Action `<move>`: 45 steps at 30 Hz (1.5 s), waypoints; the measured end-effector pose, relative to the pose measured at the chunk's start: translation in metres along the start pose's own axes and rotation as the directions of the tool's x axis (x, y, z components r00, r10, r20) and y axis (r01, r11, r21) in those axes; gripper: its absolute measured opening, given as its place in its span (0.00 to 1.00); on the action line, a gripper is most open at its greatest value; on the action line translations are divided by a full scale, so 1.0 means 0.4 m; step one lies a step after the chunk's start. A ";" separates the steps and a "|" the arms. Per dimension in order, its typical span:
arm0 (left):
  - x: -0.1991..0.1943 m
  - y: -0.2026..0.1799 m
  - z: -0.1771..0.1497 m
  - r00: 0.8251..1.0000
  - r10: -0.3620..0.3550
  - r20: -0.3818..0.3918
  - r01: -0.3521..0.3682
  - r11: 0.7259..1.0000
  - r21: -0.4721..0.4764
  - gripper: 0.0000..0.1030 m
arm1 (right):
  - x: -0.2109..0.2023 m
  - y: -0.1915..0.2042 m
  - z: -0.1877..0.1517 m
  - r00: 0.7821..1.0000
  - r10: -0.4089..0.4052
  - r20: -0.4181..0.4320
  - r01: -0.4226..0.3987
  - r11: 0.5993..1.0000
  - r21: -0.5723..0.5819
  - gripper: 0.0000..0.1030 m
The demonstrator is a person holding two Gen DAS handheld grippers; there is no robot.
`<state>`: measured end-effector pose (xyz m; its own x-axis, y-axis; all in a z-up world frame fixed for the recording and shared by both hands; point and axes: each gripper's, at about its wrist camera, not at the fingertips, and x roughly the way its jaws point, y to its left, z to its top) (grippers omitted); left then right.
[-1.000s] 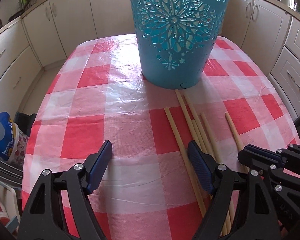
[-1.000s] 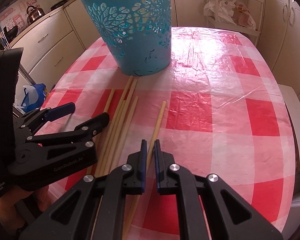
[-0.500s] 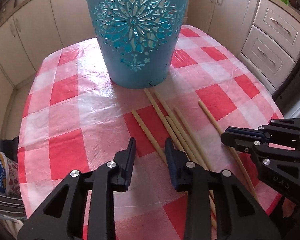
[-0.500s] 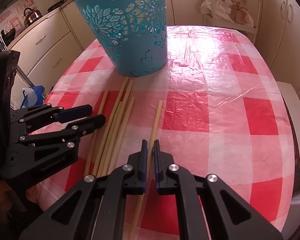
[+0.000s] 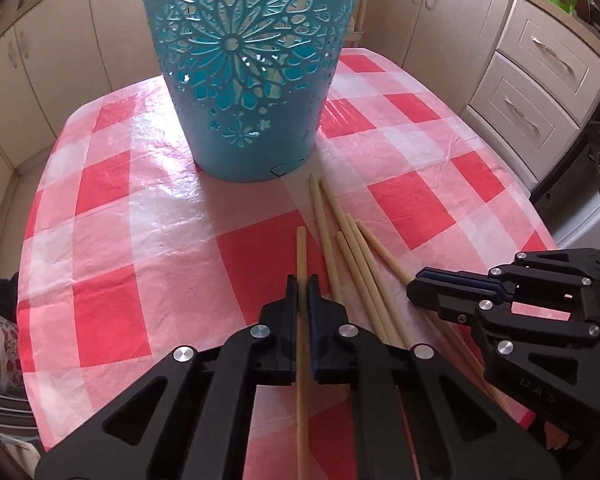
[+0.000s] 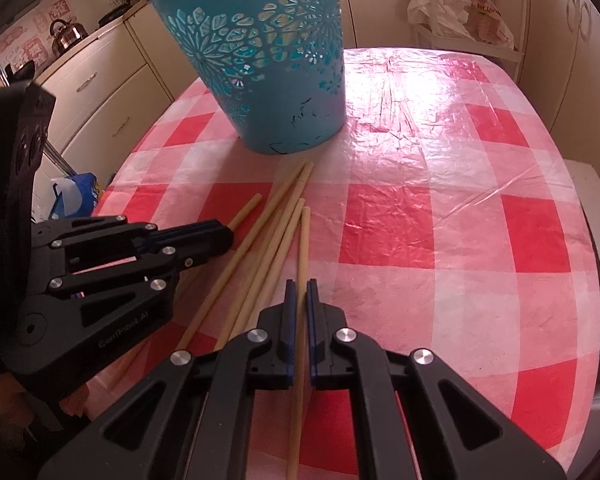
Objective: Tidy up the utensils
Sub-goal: 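Lower the left gripper to grasp a chopstick while the right gripper grasps another, then lift the left gripper's chopstick over the teal cup while the right gripper lifts its chopstick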
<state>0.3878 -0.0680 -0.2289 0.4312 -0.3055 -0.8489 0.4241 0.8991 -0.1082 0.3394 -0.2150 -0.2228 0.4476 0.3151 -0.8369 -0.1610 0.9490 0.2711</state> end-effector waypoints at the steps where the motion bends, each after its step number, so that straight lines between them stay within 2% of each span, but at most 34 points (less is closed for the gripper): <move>1: -0.012 0.003 -0.004 1.000 -0.003 0.010 0.003 1.000 -0.012 0.05 | -0.002 -0.007 -0.001 1.000 0.019 0.001 -0.019 1.000 0.021 0.06; 6: -0.110 0.008 -0.014 0.995 0.017 0.103 -0.013 0.999 -0.044 0.05 | -0.031 -0.037 -0.004 0.996 0.086 0.034 -0.089 0.991 0.101 0.06; 12: -0.218 -0.003 -0.022 0.974 0.041 0.223 -0.032 0.999 -0.044 0.05 | -0.082 -0.051 -0.008 0.985 0.139 0.104 -0.153 0.977 0.147 0.06; 19: -0.302 -0.025 -0.017 0.942 0.067 0.328 -0.066 0.998 -0.015 0.05 | -0.134 -0.043 0.000 0.969 0.165 0.182 -0.192 0.971 0.142 0.06; 23: -0.353 -0.040 -0.007 0.912 0.081 0.403 -0.083 0.996 -0.012 0.05 | -0.155 -0.042 0.005 0.959 0.181 0.220 -0.216 0.965 0.147 0.06; 25: -0.384 -0.043 -0.001 0.887 0.074 0.456 -0.073 0.997 -0.018 0.05 | -0.170 -0.042 0.008 0.952 0.188 0.242 -0.229 0.962 0.152 0.06; 26: -0.402 -0.041 0.003 0.869 0.065 0.490 -0.065 0.998 -0.019 0.05 | -0.180 -0.043 0.009 0.948 0.192 0.256 -0.236 0.959 0.154 0.06; 29: -0.457 -0.031 0.020 0.798 0.030 0.602 -0.023 1.000 -0.020 0.05 | -0.207 -0.043 0.014 0.930 0.203 0.306 -0.258 0.954 0.154 0.06; 34: -0.516 -0.004 0.074 0.688 0.018 0.725 0.012 0.999 -0.035 0.05 | -0.246 -0.044 0.022 0.898 0.208 0.387 -0.279 0.951 0.136 0.06; 39: -0.543 0.018 0.144 0.598 0.021 0.801 0.035 0.998 -0.052 0.05 | -0.281 -0.040 0.030 0.870 0.203 0.449 -0.285 0.951 0.123 0.06; 42: -0.535 0.035 0.194 0.561 0.018 0.828 0.061 0.996 -0.063 0.05 | -0.300 -0.038 0.031 0.857 0.196 0.477 -0.278 0.954 0.109 0.06; 45: -0.510 0.049 0.245 0.537 0.014 0.843 0.091 0.993 -0.074 0.05 | -0.317 -0.037 0.033 0.842 0.190 0.504 -0.274 0.957 0.097 0.06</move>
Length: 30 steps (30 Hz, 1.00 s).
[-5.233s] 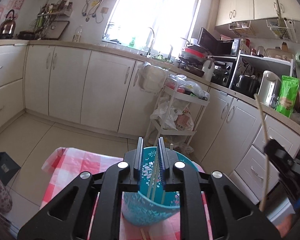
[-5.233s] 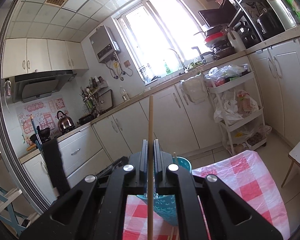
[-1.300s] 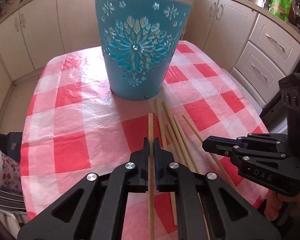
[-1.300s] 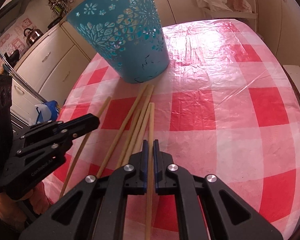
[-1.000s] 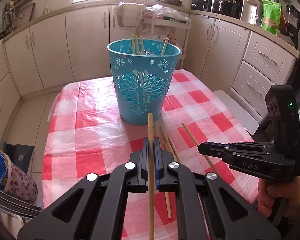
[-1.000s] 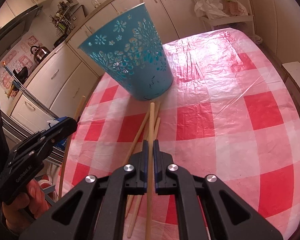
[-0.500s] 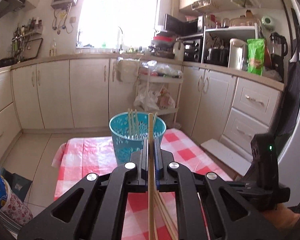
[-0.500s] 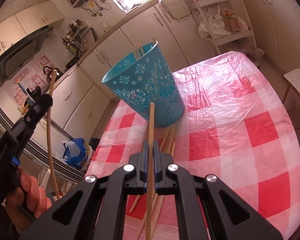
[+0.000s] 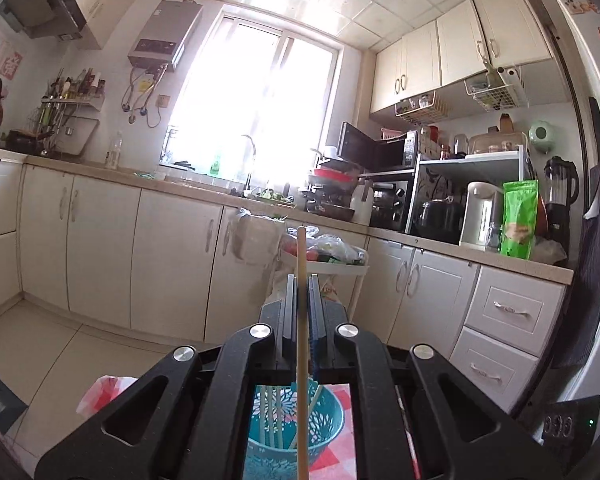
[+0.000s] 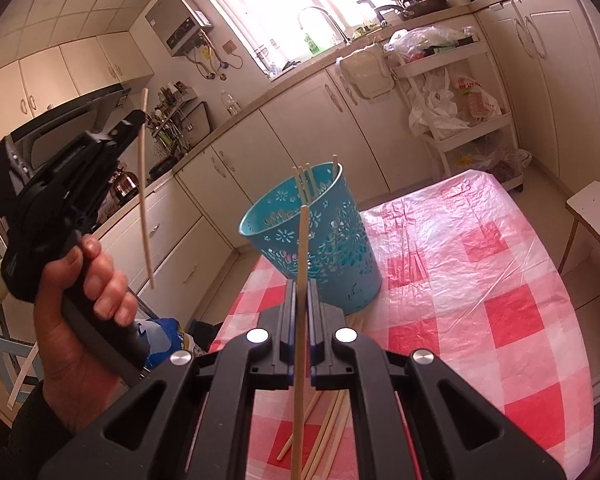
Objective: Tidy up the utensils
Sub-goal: 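Lift the left gripper's chopstick over the teal cup while the right gripper lifts its chopstick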
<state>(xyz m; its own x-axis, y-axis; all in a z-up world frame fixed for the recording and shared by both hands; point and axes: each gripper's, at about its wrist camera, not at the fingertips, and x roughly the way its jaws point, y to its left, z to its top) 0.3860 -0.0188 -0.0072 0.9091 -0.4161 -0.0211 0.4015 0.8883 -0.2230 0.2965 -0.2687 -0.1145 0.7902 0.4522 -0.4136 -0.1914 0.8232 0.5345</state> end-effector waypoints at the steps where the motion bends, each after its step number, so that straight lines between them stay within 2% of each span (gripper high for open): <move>1: 0.014 0.006 -0.001 1.000 0.000 0.012 0.000 1.000 -0.013 0.05 | -0.003 0.001 0.002 1.000 0.001 0.007 -0.001 1.000 -0.001 0.06; 10: 0.153 0.034 -0.013 0.997 0.035 0.064 -0.034 0.999 -0.026 0.05 | -0.007 -0.004 0.013 1.000 0.017 0.026 -0.017 1.000 0.002 0.06; 16: 0.226 0.061 -0.051 0.996 0.076 0.053 -0.074 0.997 -0.033 0.05 | -0.009 -0.028 0.014 1.000 0.008 0.026 -0.008 1.000 0.016 0.06; 25: 0.278 0.027 -0.131 0.992 0.119 -0.036 -0.117 0.991 0.063 0.05 | -0.028 -0.050 0.029 0.999 0.011 0.046 -0.013 0.999 0.039 0.06; 28: 0.282 0.018 -0.161 0.987 0.127 -0.096 -0.118 0.989 0.091 0.05 | -0.033 -0.044 0.033 0.998 0.017 0.054 -0.019 0.999 0.038 0.06; 30: 0.283 0.011 -0.182 0.977 0.148 -0.156 -0.130 0.985 0.116 0.05 | -0.038 -0.038 0.035 0.998 0.016 0.062 -0.018 0.999 0.032 0.06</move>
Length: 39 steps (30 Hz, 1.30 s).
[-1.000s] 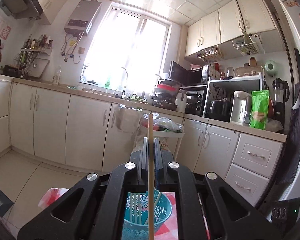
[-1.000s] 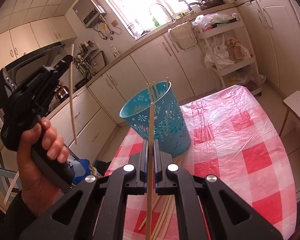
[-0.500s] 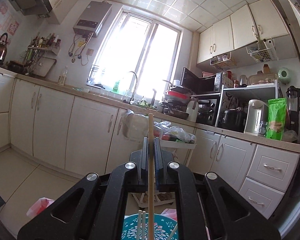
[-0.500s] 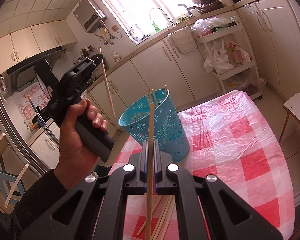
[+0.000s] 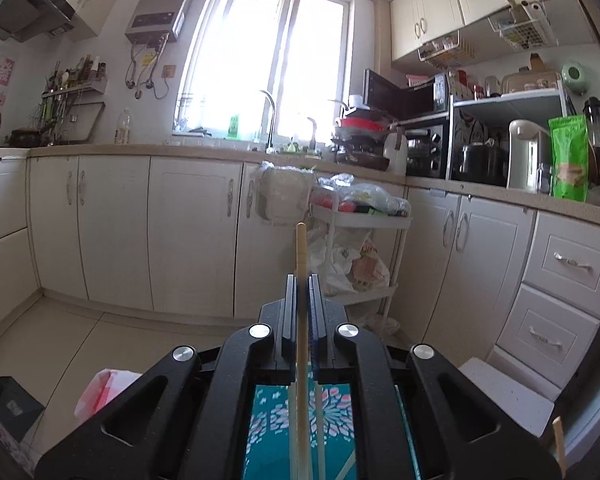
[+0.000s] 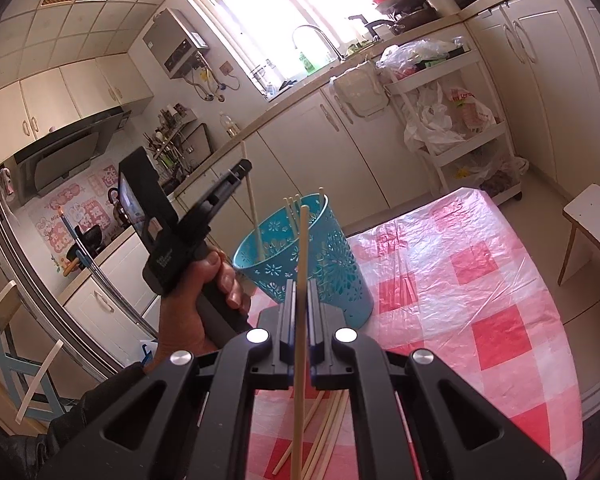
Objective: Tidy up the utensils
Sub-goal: 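Lift the left gripper's chopstick over the teal cup while the right gripper lifts its chopstick, then open the left gripper to drop its chopstick into the teal cup, then lower the right gripper's chopstick into the teal cup and open it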
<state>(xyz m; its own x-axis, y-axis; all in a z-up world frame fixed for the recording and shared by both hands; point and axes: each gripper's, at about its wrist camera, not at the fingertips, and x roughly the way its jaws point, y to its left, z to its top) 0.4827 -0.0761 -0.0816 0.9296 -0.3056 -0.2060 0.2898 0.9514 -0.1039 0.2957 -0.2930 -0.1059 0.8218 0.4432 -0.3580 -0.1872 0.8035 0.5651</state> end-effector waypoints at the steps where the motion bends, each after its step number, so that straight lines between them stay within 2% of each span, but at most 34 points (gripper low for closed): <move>1: 0.003 -0.004 -0.010 0.999 0.016 -0.041 -0.015 1.000 0.013 0.05 | -0.002 0.003 0.002 1.000 -0.003 0.006 0.003 1.000 -0.004 0.06; 3: -0.003 -0.007 -0.024 0.992 0.057 -0.116 -0.053 0.998 0.037 0.05 | -0.008 0.007 0.006 1.000 -0.008 0.023 0.008 1.000 -0.008 0.06; 5: -0.019 -0.012 -0.033 0.977 0.106 -0.187 -0.097 0.994 0.058 0.08 | -0.010 0.013 0.012 0.999 -0.018 0.042 0.019 1.000 -0.019 0.06; 6: -0.032 -0.013 -0.037 0.966 0.130 -0.222 -0.119 0.991 0.064 0.14 | -0.011 0.015 0.014 0.998 -0.023 0.051 0.024 0.999 -0.025 0.06; 8: -0.073 -0.016 -0.045 0.948 0.180 -0.264 -0.166 0.983 0.074 0.34 | -0.013 0.019 0.022 0.997 -0.025 0.070 0.027 0.999 -0.028 0.06; 9: -0.100 -0.019 -0.048 0.941 0.204 -0.268 -0.189 0.979 0.079 0.50 | -0.013 0.024 0.028 0.996 -0.028 0.084 0.031 0.999 -0.032 0.06; 10: -0.127 -0.023 -0.047 0.937 0.225 -0.266 -0.209 0.974 0.089 0.61 | -0.013 0.029 0.035 0.995 -0.030 0.096 0.034 0.999 -0.036 0.06; 13: -0.203 -0.040 -0.053 0.932 0.256 -0.258 -0.231 0.965 0.123 0.74 | -0.007 0.053 0.068 0.990 -0.016 0.143 0.024 0.998 -0.057 0.06; 17: -0.265 -0.040 -0.053 0.933 0.252 -0.258 -0.228 0.966 0.119 0.79 | 0.024 0.094 0.132 0.977 0.011 0.213 0.007 0.997 -0.083 0.06; 26: -0.280 -0.001 -0.034 0.933 0.254 -0.255 -0.230 0.966 0.121 0.83 | 0.176 0.167 0.247 0.949 0.025 0.316 0.022 0.989 -0.145 0.06; 32: -0.279 0.033 -0.030 0.931 0.256 -0.259 -0.233 0.966 0.116 0.83 | 0.290 0.171 0.255 0.951 -0.017 0.309 0.069 0.985 -0.158 0.05; 39: -0.285 0.061 -0.027 0.933 0.253 -0.255 -0.236 0.967 0.096 0.83 | 0.342 0.173 0.209 0.954 -0.074 0.292 0.131 0.975 -0.181 0.05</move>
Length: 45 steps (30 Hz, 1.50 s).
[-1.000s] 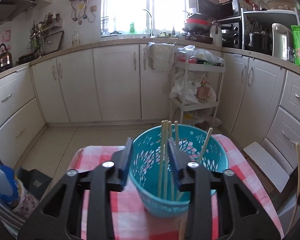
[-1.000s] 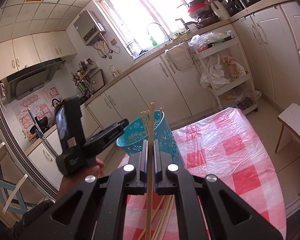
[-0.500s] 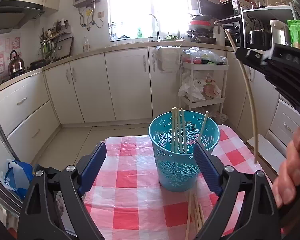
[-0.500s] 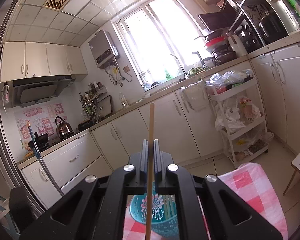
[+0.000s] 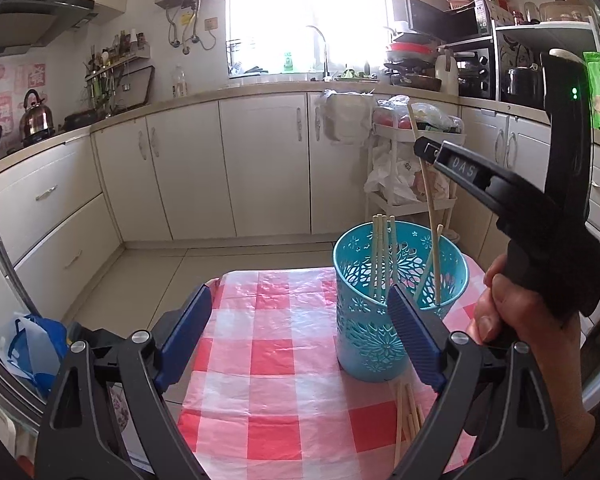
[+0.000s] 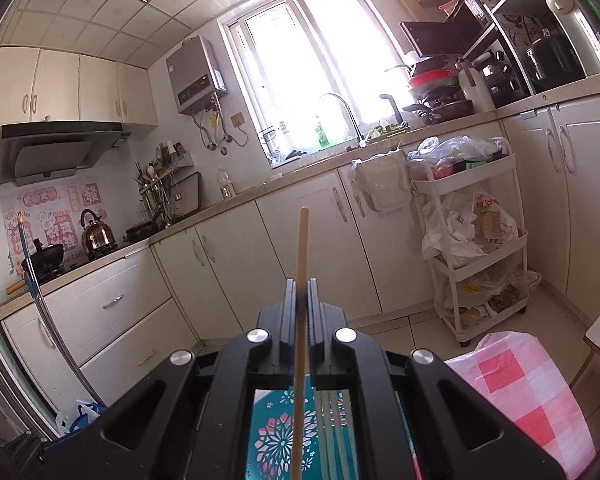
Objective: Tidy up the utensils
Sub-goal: 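Lower the right gripper's chopstick into the teal cup and open it, then move both open grippers back down to the chopsticks on the table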
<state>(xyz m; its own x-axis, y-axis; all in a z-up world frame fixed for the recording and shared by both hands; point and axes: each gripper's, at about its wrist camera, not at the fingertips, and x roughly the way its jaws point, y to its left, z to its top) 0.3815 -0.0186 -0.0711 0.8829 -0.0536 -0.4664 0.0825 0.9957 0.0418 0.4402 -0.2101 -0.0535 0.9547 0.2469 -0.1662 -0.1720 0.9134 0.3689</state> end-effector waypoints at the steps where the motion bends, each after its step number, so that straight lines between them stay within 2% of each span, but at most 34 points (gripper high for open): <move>1: -0.001 0.003 0.001 1.000 0.000 0.001 0.000 1.000 -0.001 0.83 | 0.000 0.002 -0.007 1.000 -0.004 0.000 0.004 1.000 -0.007 0.05; 9: -0.003 0.013 0.002 1.000 -0.009 0.002 0.009 1.000 -0.015 0.83 | -0.003 0.028 -0.037 1.000 -0.024 0.017 0.026 0.996 -0.087 0.05; 17: 0.003 0.031 0.002 1.000 -0.017 0.000 0.017 0.999 -0.047 0.83 | 0.019 0.000 -0.023 0.999 -0.033 0.016 0.034 0.998 -0.049 0.06; 28: 0.009 0.026 -0.001 1.000 -0.018 0.002 0.018 0.999 -0.042 0.83 | 0.048 -0.031 -0.022 0.998 -0.049 0.027 0.049 0.999 -0.011 0.06; 32: 0.012 0.027 -0.001 1.000 -0.020 -0.003 0.020 0.999 -0.041 0.83 | 0.047 -0.026 -0.034 0.999 -0.032 -0.007 0.032 0.999 -0.029 0.06; 35: 0.015 0.029 -0.001 1.000 -0.025 -0.013 0.025 0.999 -0.042 0.83 | 0.022 -0.024 -0.041 0.999 -0.027 -0.035 0.026 0.999 -0.039 0.06; 39: 0.027 0.041 -0.009 0.998 -0.035 -0.045 0.033 0.999 -0.043 0.83 | -0.088 -0.032 -0.025 0.999 -0.025 -0.047 0.022 0.998 -0.054 0.06; 41: 0.036 0.048 -0.016 0.998 -0.026 -0.065 0.024 0.999 -0.035 0.83 | -0.150 -0.041 -0.035 0.995 -0.047 -0.093 0.041 0.997 -0.064 0.06; 43: 0.046 0.058 -0.026 0.994 -0.041 -0.098 0.037 0.998 -0.046 0.83 | -0.199 -0.053 -0.082 0.976 -0.069 -0.205 0.054 0.996 -0.078 0.06; 45: 0.056 0.063 -0.040 0.988 -0.066 -0.136 0.058 0.996 -0.065 0.84 | -0.215 -0.064 -0.168 0.925 -0.101 -0.366 0.064 0.992 -0.112 0.06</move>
<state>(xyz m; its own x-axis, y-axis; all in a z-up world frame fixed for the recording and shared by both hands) 0.3959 0.0066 -0.0946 0.8042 -0.1085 -0.5843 0.1033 0.9937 -0.0424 0.3463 -0.2329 -0.1100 0.8115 0.2552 -0.5257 -0.1371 0.9577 0.2532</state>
